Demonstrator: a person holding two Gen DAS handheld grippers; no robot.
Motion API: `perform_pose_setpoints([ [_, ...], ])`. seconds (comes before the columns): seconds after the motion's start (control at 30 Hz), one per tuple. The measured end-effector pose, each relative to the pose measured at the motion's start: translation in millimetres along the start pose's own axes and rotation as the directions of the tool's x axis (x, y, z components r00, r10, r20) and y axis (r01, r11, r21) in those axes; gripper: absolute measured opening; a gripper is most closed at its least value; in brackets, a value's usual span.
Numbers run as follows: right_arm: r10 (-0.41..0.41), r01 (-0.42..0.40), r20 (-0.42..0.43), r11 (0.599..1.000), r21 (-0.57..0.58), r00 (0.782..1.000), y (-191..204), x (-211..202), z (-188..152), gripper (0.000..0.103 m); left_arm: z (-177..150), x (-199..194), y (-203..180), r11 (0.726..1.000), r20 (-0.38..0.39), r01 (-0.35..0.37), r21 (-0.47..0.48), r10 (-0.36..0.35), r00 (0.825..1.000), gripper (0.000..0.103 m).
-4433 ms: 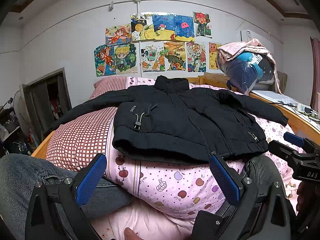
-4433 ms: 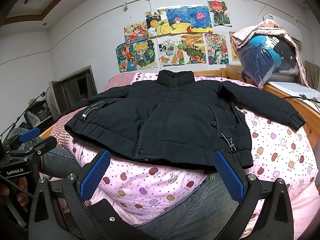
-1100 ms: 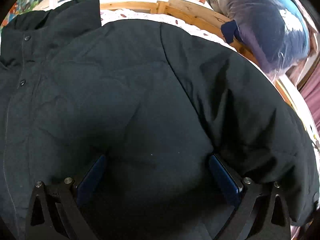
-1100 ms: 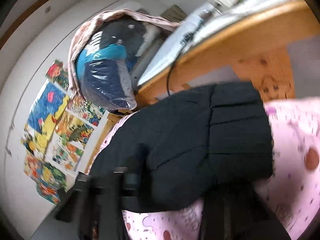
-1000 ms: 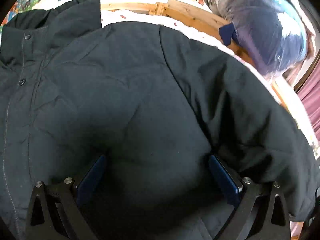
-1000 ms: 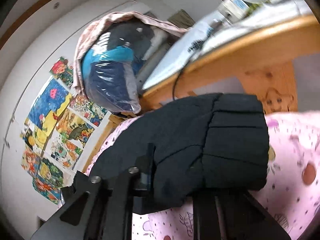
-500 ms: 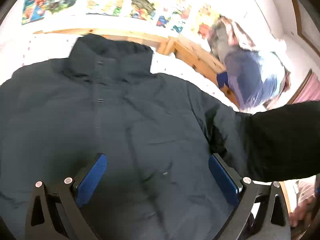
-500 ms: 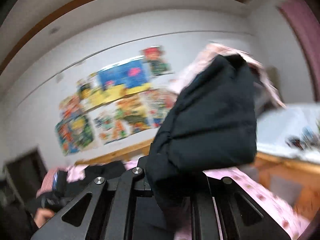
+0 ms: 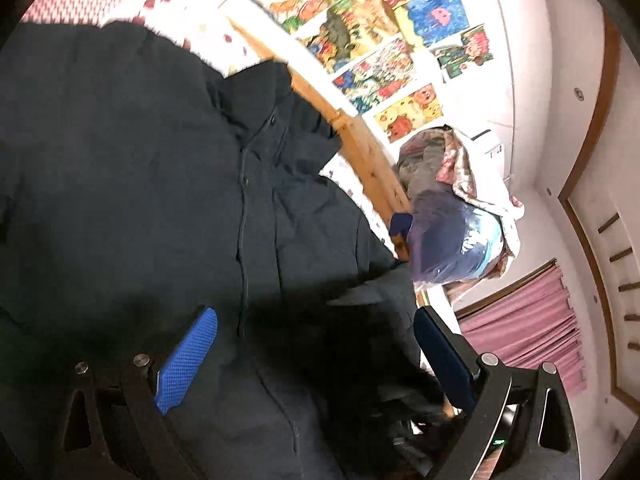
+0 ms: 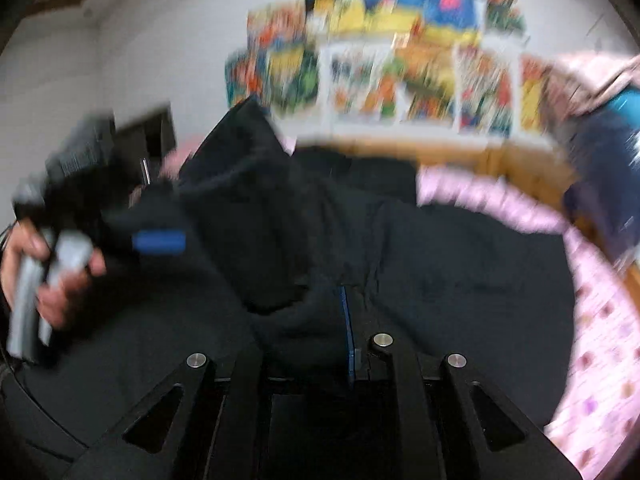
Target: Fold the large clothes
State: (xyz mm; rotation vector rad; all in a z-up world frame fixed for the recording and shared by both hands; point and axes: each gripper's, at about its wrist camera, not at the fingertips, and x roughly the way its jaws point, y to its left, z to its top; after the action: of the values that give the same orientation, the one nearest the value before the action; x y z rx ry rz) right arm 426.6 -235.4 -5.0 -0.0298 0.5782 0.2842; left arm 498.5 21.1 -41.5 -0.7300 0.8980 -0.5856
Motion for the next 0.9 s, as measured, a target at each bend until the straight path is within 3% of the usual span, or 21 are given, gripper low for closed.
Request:
perform_pose_setpoints([
  [0.03,0.015,-0.015,-0.068,1.000,0.006,0.998,5.3,10.7,-7.5,0.016,-1.3,4.8,1.1,1.000,-0.019,0.008,0.002,-0.008,1.000,0.099],
  [0.13,0.051,-0.049,-0.166,0.999,0.019,0.985,17.4,23.6,-22.3,0.027,-6.5,22.4,0.9,1.000,-0.096,-0.009,0.022,0.011,0.995,0.099],
  [0.27,0.087,-0.086,-0.170,0.996,0.014,0.982,27.6,12.8,-35.6,0.054,-11.3,41.0,5.0,0.999,-0.172,-0.042,0.022,0.045,0.984,0.095],
  [0.37,0.083,-0.087,-0.157,0.996,-0.016,0.984,36.3,-2.7,-43.2,0.060,-15.1,52.0,8.0,0.996,-0.217,-0.078,0.033,0.084,0.973,0.074],
  [0.43,0.081,-0.086,-0.160,0.996,-0.030,0.984,39.8,-10.4,-49.7,0.060,-17.6,57.5,9.9,0.993,-0.243,-0.108,0.042,0.115,0.963,0.050],
  [0.47,0.080,-0.087,-0.159,0.996,-0.032,0.984,35.9,-10.1,-51.0,0.061,-18.7,61.2,10.5,0.992,-0.252,-0.116,0.043,0.123,0.960,0.044],
  [0.53,0.084,-0.090,-0.154,0.995,-0.033,0.985,36.0,-14.0,-56.4,0.061,-19.6,66.1,11.3,0.988,-0.258,-0.143,0.054,0.152,0.954,0.011],
  [0.63,0.097,-0.102,-0.151,0.995,-0.023,0.984,18.9,-8.2,-51.7,0.062,-17.2,59.4,0.8,0.984,-0.198,-0.154,0.087,0.169,0.966,0.006],
  [0.77,0.123,-0.124,-0.122,0.992,-0.007,0.985,5.1,-22.4,-51.2,0.064,-4.8,26.3,-32.4,0.957,-0.026,-0.194,0.215,0.204,0.979,0.005],
  [0.83,0.100,-0.102,-0.080,0.995,-0.009,0.992,-3.6,-38.0,-46.6,0.070,3.1,7.2,-49.4,0.931,0.072,-0.243,0.273,0.232,0.970,0.005],
  [0.9,0.055,-0.056,-0.040,0.998,-0.011,0.998,-16.1,-45.0,-35.7,0.077,11.1,-11.1,-64.9,0.879,0.183,-0.349,0.324,0.304,0.935,0.005],
])
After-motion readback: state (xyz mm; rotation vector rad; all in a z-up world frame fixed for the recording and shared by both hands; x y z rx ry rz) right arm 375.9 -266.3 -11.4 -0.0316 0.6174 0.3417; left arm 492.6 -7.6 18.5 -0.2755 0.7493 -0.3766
